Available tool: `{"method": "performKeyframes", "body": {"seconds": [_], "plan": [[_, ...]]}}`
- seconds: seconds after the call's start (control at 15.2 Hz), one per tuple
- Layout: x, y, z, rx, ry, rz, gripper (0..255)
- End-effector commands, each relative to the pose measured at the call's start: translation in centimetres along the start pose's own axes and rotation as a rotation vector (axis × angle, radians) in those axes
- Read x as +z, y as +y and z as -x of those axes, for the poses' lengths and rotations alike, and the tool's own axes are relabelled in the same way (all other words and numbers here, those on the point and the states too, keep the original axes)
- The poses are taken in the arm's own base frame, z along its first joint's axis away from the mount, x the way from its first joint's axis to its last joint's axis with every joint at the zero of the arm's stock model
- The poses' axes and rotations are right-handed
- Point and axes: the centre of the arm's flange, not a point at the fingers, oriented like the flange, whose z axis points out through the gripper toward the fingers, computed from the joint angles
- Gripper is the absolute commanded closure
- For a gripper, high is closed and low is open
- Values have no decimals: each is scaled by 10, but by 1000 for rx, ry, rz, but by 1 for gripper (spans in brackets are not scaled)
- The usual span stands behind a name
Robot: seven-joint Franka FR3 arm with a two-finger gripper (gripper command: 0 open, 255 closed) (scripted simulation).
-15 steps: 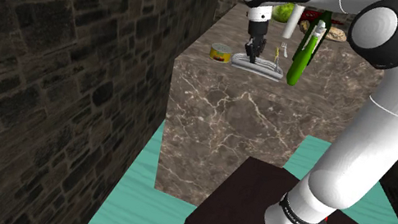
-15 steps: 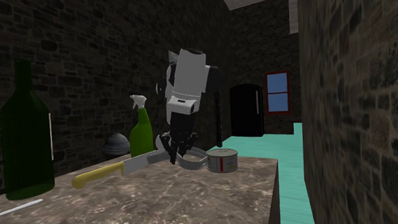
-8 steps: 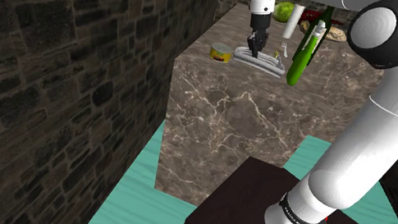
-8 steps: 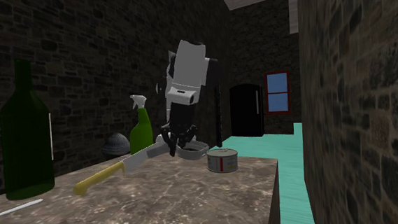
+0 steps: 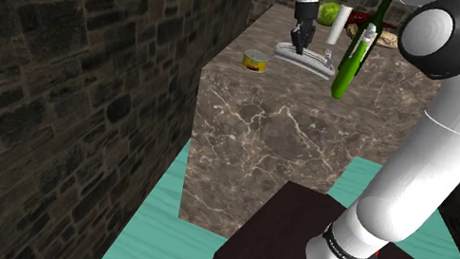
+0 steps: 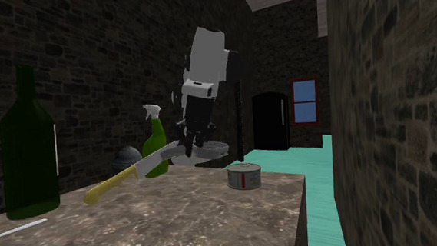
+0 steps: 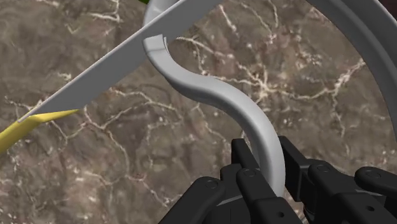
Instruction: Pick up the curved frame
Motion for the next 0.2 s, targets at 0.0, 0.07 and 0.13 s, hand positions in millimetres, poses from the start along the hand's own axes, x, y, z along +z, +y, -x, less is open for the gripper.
{"method": "performKeyframes", "body": {"seconds": [0.0,0.07,0.13], "plan": [[-10,1,2,0,0,0,255],[-11,1,2,0,0,0,255],[-11,2,2,0,0,0,255]]}}
